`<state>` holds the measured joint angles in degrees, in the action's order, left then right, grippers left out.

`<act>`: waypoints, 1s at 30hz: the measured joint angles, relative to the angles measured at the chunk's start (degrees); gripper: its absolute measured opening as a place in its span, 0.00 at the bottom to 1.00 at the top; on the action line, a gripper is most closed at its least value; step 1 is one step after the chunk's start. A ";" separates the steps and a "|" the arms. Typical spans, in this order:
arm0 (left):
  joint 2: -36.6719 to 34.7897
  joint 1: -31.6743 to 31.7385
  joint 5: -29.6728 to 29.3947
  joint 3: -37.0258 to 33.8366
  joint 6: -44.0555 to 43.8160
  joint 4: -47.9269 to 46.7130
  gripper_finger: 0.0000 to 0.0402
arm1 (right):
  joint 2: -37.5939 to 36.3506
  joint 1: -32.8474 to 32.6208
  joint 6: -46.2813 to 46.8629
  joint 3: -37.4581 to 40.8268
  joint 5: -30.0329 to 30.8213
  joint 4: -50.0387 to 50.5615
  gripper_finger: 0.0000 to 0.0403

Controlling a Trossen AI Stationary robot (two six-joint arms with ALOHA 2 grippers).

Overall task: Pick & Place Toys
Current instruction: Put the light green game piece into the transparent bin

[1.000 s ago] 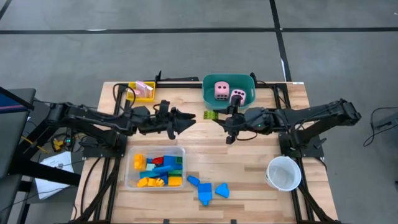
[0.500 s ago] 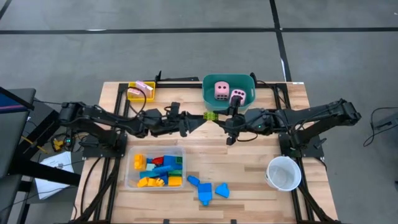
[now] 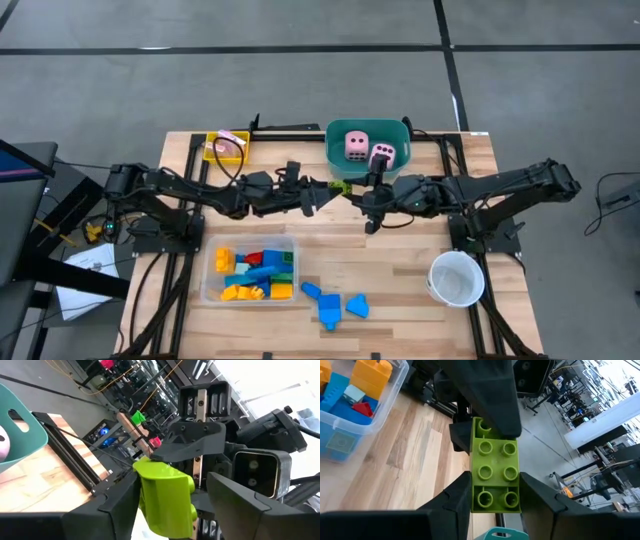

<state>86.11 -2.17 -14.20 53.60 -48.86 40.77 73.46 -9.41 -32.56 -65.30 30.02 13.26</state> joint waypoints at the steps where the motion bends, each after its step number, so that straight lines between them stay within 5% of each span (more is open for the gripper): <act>1: 0.00 -0.04 0.06 0.00 0.00 -0.20 0.55 | 0.01 0.00 0.02 0.00 0.00 0.01 0.32; 7: -0.04 -0.04 0.07 0.04 -0.04 -1.69 0.46 | 0.01 0.02 -0.03 -0.01 0.01 -0.14 0.32; 14: -0.04 -0.02 -0.26 0.02 -0.24 -2.64 0.23 | 0.01 -0.38 -0.68 0.00 0.18 -0.23 0.37; 24: -0.13 0.00 -0.92 0.02 0.52 -2.88 0.23 | -0.21 -3.39 -0.41 -0.02 0.00 -3.59 0.53; 30: -3.21 0.33 -0.18 0.02 0.92 -12.46 0.23 | -0.77 -5.18 1.07 -3.21 4.47 -2.14 0.57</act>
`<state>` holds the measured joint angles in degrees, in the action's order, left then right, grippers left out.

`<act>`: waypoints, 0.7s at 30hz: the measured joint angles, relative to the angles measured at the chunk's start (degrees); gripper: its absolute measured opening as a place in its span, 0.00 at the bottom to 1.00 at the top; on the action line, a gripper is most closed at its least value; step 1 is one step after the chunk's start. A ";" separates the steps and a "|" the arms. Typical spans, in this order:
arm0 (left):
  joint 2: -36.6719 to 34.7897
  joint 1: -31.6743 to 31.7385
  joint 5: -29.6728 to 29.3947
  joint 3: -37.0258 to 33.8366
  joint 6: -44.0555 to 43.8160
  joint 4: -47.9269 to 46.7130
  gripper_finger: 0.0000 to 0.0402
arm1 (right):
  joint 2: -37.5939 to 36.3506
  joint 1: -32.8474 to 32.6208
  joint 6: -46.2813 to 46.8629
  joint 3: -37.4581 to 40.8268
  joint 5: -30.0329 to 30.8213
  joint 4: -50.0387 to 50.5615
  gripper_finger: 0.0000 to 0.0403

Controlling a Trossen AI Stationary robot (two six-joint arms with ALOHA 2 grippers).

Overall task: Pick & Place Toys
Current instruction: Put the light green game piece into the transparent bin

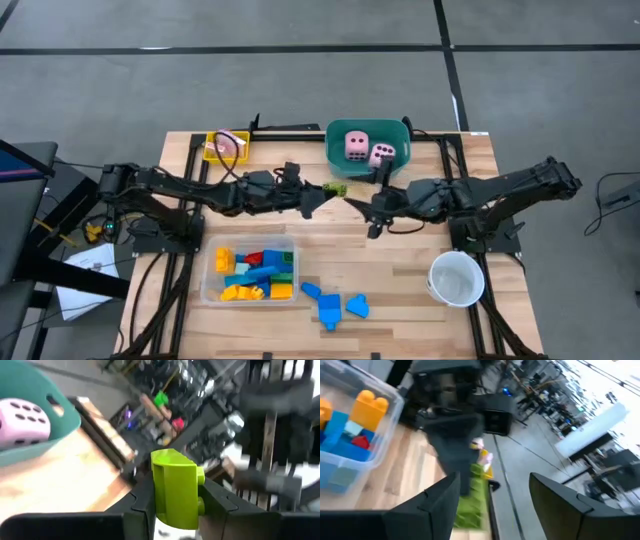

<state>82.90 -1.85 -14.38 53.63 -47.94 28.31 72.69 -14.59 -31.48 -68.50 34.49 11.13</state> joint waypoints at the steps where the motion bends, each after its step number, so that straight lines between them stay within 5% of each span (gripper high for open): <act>1: -0.94 0.00 1.37 0.00 0.18 -2.02 0.23 | -0.45 -0.21 0.03 -0.67 0.97 0.89 0.57; 8: -11.47 -4.04 11.76 0.04 5.97 -20.00 0.23 | -4.74 -0.23 9.10 -3.55 4.43 4.44 0.57; 14: -20.92 -11.63 11.48 0.03 5.69 -41.46 0.23 | -9.65 -0.11 15.68 -3.55 4.57 5.10 0.57; 21: -23.66 -19.64 9.80 0.02 5.20 -55.40 0.23 | -11.72 0.98 18.02 -3.54 4.57 5.36 0.57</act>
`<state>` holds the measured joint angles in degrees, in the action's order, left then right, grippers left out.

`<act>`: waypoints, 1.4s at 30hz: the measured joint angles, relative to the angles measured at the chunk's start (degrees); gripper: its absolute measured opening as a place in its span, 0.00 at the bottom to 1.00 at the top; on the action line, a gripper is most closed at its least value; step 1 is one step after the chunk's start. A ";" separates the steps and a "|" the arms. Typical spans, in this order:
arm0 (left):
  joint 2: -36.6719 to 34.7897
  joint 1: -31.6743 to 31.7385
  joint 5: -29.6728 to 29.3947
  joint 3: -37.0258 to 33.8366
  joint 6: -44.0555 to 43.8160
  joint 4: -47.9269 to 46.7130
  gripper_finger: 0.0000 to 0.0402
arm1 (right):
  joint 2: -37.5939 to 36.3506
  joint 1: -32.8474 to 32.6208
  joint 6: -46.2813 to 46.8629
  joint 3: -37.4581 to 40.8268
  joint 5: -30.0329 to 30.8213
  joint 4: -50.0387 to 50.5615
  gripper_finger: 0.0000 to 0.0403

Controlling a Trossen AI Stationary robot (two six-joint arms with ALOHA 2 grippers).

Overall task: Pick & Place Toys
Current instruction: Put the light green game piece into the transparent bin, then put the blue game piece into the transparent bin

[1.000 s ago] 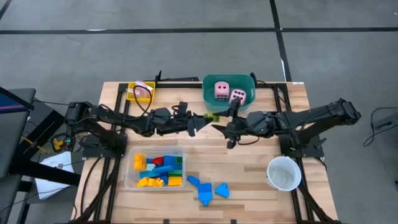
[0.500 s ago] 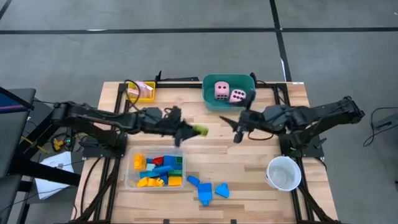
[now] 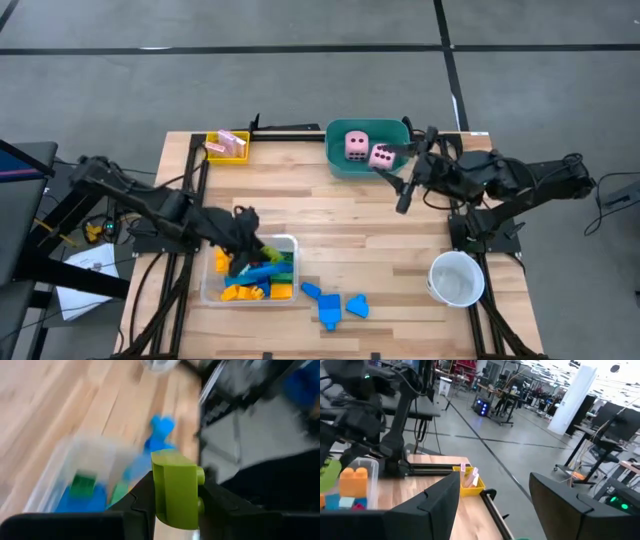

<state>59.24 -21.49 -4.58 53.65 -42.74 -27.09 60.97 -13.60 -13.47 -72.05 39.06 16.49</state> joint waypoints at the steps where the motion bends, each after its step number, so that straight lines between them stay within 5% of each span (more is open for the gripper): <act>1: 0.46 -0.82 -0.04 0.00 -0.80 -2.03 0.23 | 0.02 0.09 0.01 0.02 0.03 0.16 0.57; 5: 4.10 -3.28 -0.07 -0.05 -2.71 -6.33 0.23 | 0.23 0.19 0.66 0.00 0.00 1.89 0.57; 18: 20.06 -7.51 -1.04 -0.05 -2.54 0.65 0.23 | 0.31 0.23 5.15 0.00 -0.01 5.40 0.57; 29: 22.80 -7.62 -1.57 -0.06 -2.56 0.74 0.23 | 0.29 0.23 5.12 0.01 0.01 5.44 0.57; 42: 22.35 -7.59 -0.07 -0.05 -2.58 2.45 0.49 | 0.29 0.23 6.02 0.02 -0.07 9.56 0.57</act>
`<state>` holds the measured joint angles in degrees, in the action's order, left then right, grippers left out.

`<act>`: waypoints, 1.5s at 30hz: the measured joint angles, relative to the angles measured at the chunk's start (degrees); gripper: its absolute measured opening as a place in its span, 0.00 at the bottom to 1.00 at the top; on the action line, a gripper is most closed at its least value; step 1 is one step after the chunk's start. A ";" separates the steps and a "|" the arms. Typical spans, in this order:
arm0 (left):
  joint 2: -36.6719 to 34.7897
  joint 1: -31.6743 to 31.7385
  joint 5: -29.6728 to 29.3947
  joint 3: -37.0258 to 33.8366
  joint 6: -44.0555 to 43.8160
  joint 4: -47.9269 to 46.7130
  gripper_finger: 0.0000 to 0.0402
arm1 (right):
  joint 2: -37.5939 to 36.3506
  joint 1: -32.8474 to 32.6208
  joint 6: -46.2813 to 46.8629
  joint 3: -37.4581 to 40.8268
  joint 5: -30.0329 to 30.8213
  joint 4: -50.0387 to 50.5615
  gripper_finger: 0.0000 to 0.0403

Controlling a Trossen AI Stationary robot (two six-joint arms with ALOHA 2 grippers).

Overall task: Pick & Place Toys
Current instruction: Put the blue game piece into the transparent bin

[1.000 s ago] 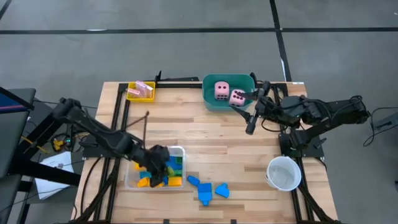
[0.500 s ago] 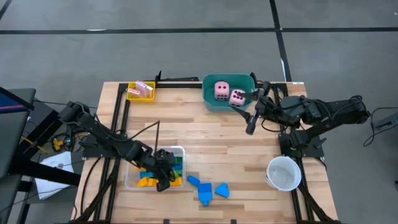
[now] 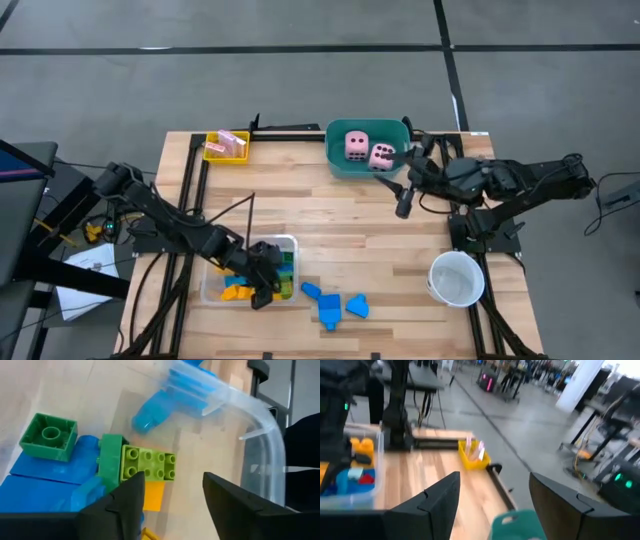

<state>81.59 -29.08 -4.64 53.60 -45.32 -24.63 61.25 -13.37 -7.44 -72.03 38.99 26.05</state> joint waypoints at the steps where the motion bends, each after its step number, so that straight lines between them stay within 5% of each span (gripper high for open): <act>1: -0.38 0.00 0.01 0.00 0.00 0.02 0.50 | 0.00 0.00 1.53 0.00 -0.08 1.69 0.57; 7: -5.03 0.09 -0.48 0.00 0.00 1.77 0.57 | 1.35 0.00 17.47 0.20 -7.69 16.87 0.57; 12: -11.14 0.13 -2.26 0.00 1.00 8.60 0.62 | 3.87 -1.33 30.80 0.34 -19.11 20.69 0.57; 20: -19.71 0.13 -7.06 0.02 10.38 20.15 0.70 | 11.54 -10.68 45.03 0.31 -29.36 23.11 0.62; 28: -25.34 0.17 -10.43 0.05 19.40 22.28 0.71 | 21.37 -21.04 54.38 0.27 -29.81 22.96 0.77; 33: -25.94 0.17 -10.58 0.03 22.19 22.00 0.71 | 29.24 -25.44 50.98 0.28 -26.15 20.91 0.88; 45: -25.63 0.15 -10.40 0.02 22.45 22.09 0.71 | 41.27 -23.92 49.14 0.26 -27.01 12.18 0.99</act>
<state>55.96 -28.93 -15.05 53.63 -22.87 -2.55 102.53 -37.28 41.69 -71.77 11.97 38.22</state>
